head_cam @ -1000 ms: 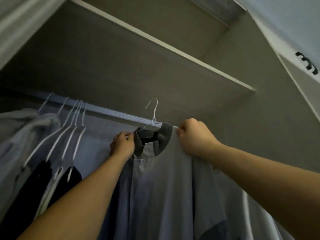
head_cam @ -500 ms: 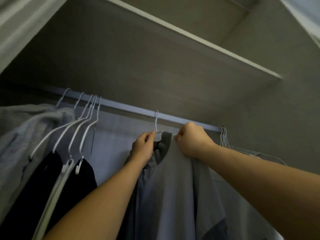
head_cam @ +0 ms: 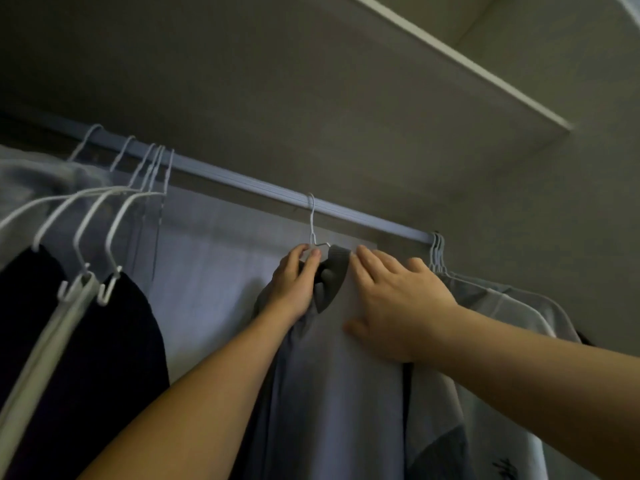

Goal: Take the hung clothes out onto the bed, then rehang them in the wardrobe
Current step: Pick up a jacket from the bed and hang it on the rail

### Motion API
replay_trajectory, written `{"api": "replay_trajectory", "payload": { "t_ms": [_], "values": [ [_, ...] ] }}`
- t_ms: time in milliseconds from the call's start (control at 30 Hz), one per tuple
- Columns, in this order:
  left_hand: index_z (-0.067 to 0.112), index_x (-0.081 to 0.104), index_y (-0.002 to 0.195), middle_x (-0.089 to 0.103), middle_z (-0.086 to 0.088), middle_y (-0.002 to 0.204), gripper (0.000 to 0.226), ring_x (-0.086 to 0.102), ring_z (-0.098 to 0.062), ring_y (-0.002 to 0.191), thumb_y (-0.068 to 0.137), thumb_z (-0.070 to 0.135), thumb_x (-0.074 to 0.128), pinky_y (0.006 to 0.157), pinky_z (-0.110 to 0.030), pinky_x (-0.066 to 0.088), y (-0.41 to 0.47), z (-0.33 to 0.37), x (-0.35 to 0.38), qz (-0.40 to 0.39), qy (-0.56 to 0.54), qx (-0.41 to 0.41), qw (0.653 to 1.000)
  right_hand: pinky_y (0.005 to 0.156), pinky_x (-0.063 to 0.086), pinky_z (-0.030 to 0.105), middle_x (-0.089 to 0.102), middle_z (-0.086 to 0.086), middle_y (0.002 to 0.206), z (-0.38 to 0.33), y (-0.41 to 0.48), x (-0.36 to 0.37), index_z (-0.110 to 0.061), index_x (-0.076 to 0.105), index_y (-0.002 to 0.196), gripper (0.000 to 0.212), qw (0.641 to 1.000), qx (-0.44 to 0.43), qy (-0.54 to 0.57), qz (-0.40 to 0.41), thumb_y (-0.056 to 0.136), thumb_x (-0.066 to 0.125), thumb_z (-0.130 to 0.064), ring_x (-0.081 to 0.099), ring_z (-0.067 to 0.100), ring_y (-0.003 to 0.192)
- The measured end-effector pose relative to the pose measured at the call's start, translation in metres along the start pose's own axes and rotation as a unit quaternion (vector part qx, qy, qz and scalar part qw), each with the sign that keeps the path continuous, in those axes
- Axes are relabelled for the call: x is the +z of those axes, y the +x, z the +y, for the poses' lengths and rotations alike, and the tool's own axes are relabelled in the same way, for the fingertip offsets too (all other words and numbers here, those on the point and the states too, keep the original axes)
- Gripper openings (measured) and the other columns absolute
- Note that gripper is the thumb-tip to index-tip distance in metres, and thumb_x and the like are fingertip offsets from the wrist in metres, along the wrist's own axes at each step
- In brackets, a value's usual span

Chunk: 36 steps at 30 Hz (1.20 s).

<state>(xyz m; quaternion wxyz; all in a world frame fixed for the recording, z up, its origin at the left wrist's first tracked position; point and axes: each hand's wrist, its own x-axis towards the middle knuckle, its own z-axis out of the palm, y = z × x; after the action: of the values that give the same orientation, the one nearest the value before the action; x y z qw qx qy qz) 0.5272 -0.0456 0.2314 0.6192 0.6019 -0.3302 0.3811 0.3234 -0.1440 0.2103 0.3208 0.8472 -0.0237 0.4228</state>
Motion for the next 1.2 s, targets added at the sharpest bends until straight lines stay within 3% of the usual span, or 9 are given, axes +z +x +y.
{"api": "replay_trajectory", "payload": {
  "t_ms": [333, 533, 767, 967, 1100, 1200],
  "values": [
    [0.04, 0.039, 0.143, 0.038, 0.004, 0.153, 0.089, 0.041, -0.019, 0.136, 0.067, 0.087, 0.034, 0.113, -0.047, 0.035, -0.012, 0.005, 0.088, -0.085, -0.039, -0.014, 0.996, 0.119, 0.014, 0.046, -0.01, 0.002, 0.164, 0.061, -0.022, 0.036, -0.015, -0.006, 0.156, 0.096, 0.998, 0.039, -0.036, -0.043, 0.089, 0.038, -0.068, -0.005, 0.017, 0.151],
    [0.032, 0.039, 0.146, 0.041, -0.001, 0.152, 0.072, 0.042, -0.024, 0.137, 0.087, 0.073, 0.043, 0.113, -0.046, 0.035, -0.011, 0.006, 0.155, -0.12, -0.055, -0.013, 0.991, 0.12, 0.003, 0.054, -0.012, 0.001, 0.164, 0.103, -0.034, 0.058, -0.015, -0.009, 0.155, 0.098, 0.989, 0.079, -0.074, -0.101, 0.088, 0.038, -0.069, -0.009, 0.018, 0.151],
    [0.032, 0.042, 0.145, 0.048, -0.005, 0.148, 0.089, 0.046, -0.028, 0.134, 0.073, 0.085, 0.043, 0.113, -0.043, 0.036, -0.015, 0.01, 0.218, -0.147, -0.108, -0.054, 0.982, 0.116, -0.011, 0.06, -0.016, 0.004, 0.163, 0.137, -0.049, 0.081, -0.013, -0.015, 0.154, 0.105, 0.972, 0.086, -0.158, -0.152, 0.085, 0.032, -0.077, -0.014, 0.02, 0.15],
    [0.033, 0.047, 0.141, 0.053, -0.003, 0.144, 0.098, 0.048, -0.025, 0.132, 0.062, 0.09, 0.036, 0.111, -0.044, 0.037, -0.017, 0.006, 0.249, -0.145, -0.102, -0.051, 0.983, 0.12, -0.002, 0.052, -0.014, 0.004, 0.163, 0.155, -0.051, 0.095, -0.012, -0.013, 0.154, 0.109, 0.976, 0.09, -0.138, -0.144, 0.082, 0.034, -0.08, -0.013, 0.02, 0.15],
    [0.032, 0.04, 0.147, 0.044, -0.004, 0.152, 0.075, 0.04, -0.027, 0.139, 0.086, 0.075, 0.042, 0.115, -0.042, 0.031, -0.015, -0.001, 0.253, -0.146, -0.087, -0.038, 0.985, 0.121, 0.0, 0.05, -0.013, 0.007, 0.163, 0.156, -0.051, 0.103, -0.01, -0.012, 0.154, 0.11, 0.98, 0.081, -0.139, -0.117, 0.083, 0.034, -0.08, -0.012, 0.022, 0.15],
    [0.034, 0.033, 0.151, 0.038, -0.005, 0.156, 0.076, 0.035, -0.028, 0.142, 0.088, 0.075, 0.039, 0.117, -0.043, 0.029, -0.016, -0.001, 0.249, -0.159, -0.052, -0.033, 0.985, 0.121, 0.002, 0.049, -0.008, 0.008, 0.164, 0.156, -0.054, 0.105, -0.009, -0.007, 0.155, 0.105, 0.986, 0.075, -0.125, -0.085, 0.084, 0.032, -0.076, -0.006, 0.023, 0.151]
  ]
}}
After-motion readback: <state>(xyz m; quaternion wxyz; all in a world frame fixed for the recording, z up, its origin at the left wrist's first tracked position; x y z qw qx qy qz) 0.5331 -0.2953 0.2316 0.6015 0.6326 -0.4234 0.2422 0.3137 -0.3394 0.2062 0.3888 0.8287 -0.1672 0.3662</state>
